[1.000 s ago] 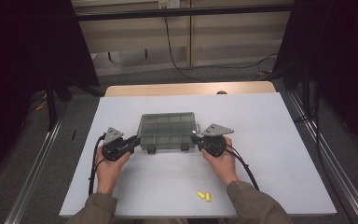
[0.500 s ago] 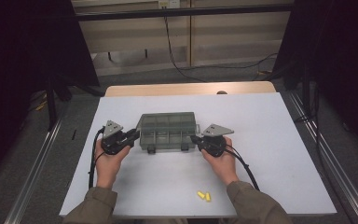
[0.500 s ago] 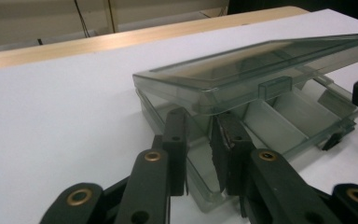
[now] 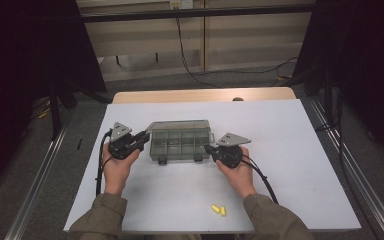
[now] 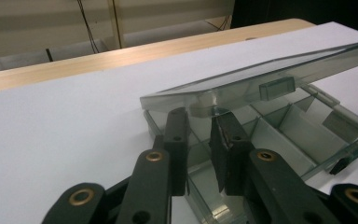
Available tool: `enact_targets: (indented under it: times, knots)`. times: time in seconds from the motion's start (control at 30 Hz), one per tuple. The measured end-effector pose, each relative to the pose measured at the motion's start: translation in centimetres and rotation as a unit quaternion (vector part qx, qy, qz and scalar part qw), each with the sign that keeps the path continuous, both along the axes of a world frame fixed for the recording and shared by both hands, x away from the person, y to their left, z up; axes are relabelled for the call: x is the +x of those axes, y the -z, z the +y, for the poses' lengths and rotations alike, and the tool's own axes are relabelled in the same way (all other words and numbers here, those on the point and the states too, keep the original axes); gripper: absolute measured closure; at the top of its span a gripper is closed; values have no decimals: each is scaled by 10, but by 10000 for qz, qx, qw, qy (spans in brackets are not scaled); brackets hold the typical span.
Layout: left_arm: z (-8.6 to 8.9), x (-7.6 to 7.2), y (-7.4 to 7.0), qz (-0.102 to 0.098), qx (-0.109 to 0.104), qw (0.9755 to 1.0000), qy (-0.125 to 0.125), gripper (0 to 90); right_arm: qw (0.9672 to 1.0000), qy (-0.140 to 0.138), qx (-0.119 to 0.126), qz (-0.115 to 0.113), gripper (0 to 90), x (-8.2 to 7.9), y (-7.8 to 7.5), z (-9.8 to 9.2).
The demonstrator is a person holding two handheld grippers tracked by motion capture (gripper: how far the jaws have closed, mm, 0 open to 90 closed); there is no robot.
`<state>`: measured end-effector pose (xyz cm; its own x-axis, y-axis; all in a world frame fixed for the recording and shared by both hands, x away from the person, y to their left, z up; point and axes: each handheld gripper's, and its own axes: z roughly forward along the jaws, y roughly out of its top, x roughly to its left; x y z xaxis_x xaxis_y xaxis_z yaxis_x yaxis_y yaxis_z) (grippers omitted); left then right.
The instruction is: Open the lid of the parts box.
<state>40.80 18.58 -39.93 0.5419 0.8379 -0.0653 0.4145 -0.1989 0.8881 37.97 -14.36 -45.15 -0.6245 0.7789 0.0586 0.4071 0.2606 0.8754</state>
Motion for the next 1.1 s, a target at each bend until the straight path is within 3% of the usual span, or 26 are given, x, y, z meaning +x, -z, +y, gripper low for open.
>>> enact_targets:
  times: [0.83,1.1]
  knots:
    - [-5,21,-12,-24,-33,10000,-90,784,10000,-17,-5,-12,900,0,0,0]
    - [-6,29,-16,-16,49,9999,-116,788,10000,-21,-19,-32,900,0,0,0]
